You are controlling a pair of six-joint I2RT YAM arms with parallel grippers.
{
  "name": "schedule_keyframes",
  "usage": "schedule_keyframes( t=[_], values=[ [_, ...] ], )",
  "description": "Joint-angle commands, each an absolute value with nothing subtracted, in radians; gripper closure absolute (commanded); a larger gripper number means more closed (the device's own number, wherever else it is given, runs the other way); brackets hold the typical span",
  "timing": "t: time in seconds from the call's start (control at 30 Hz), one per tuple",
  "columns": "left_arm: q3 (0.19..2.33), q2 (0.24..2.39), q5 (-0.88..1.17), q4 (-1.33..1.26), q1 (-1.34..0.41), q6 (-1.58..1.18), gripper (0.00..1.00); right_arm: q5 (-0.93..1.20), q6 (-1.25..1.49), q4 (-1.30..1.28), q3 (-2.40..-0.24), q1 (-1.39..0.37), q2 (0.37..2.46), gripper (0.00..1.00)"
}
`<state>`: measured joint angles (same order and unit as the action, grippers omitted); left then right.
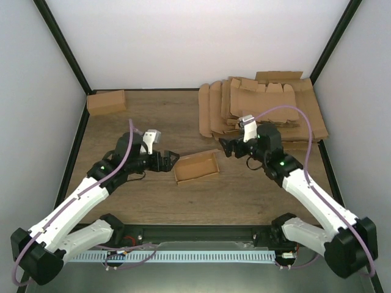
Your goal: Fold the paper box
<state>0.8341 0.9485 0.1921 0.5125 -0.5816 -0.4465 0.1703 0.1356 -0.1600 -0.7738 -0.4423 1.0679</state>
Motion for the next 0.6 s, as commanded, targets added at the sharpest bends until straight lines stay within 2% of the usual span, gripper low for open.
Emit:
schedule_keyframes(
  t=[0.0, 0.1, 0.27, 0.43, 0.57],
  values=[
    [0.823, 0.902, 0.354, 0.509, -0.607, -0.378, 0.0, 0.248, 0.114, -0.223, -0.762, -0.512, 0.979, 0.0],
    [0.808, 0.845, 0.278, 0.496, -0.666, -0.362, 0.0, 0.072, 0.091, -0.264, -0.77, -0.665, 0.987, 0.0],
    [0.793, 0.832, 0.109, 0.507, -0.747, -0.362, 0.0, -0.199, 0.086, -0.284, -0.776, -0.821, 1.083, 0.0],
    [0.788, 0.847, 0.046, 0.489, -0.749, -0.394, 0.0, -0.346, 0.063, -0.233, -0.771, -0.936, 1.168, 0.0],
    [0.785, 0.896, 0.08, 0.486, -0.75, -0.392, 0.0, -0.409, 0.03, -0.2, -0.775, -0.956, 1.223, 0.0]
  ],
)
